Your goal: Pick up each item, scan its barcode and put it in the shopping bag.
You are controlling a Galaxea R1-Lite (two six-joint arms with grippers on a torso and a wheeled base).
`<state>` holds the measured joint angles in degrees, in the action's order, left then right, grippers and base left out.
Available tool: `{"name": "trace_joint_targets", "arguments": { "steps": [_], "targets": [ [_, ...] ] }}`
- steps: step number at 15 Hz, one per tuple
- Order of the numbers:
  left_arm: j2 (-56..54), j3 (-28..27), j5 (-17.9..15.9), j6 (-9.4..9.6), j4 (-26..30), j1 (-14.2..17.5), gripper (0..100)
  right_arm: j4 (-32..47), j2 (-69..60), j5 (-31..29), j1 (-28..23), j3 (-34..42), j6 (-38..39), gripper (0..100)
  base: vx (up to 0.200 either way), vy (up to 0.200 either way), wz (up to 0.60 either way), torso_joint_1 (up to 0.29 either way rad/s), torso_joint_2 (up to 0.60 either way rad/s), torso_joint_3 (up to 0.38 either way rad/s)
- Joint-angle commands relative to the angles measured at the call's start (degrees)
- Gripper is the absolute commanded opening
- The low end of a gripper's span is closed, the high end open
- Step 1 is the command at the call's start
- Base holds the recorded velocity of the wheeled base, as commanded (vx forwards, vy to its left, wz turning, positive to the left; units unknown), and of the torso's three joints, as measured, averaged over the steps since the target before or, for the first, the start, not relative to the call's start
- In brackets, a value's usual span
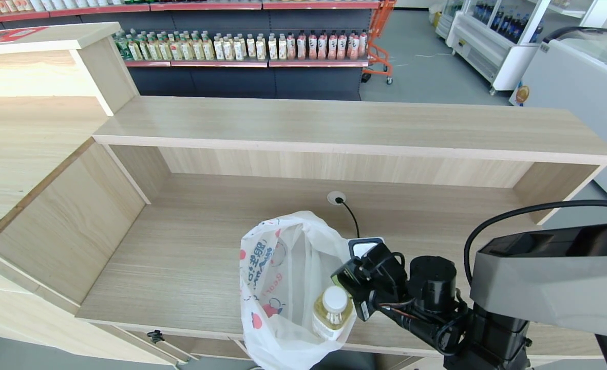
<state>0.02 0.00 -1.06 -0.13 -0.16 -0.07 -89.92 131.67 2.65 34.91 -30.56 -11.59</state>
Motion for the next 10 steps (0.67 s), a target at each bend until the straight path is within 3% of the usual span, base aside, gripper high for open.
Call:
{"name": "trace_joint_targets", "arguments": {
  "steps": [1, 6, 10],
  "targets": [
    [0.0, 0.0, 0.0, -0.04, 0.0, 0.1, 100, -0.1, 0.2, 0.0, 0.2, -0.1, 0.0, 0, 0.0, 0.0, 0.0, 0.0, 0.0, 0.0],
    [0.0, 0.0, 0.0, 0.05, 0.0, 0.0, 100, -0.1, 0.9, -0.4, 0.0, -4.2, 5.9, 0, 0.0, 0.0, 0.0, 0.0, 0.0, 0.0],
    [0.0, 0.0, 0.0, -0.04, 0.0, 0.1, 100, -0.1, 3.8, -0.4, 0.0, -6.9, 6.1, 0, 0.0, 0.0, 0.0, 0.0, 0.0, 0.0]
  ]
}}
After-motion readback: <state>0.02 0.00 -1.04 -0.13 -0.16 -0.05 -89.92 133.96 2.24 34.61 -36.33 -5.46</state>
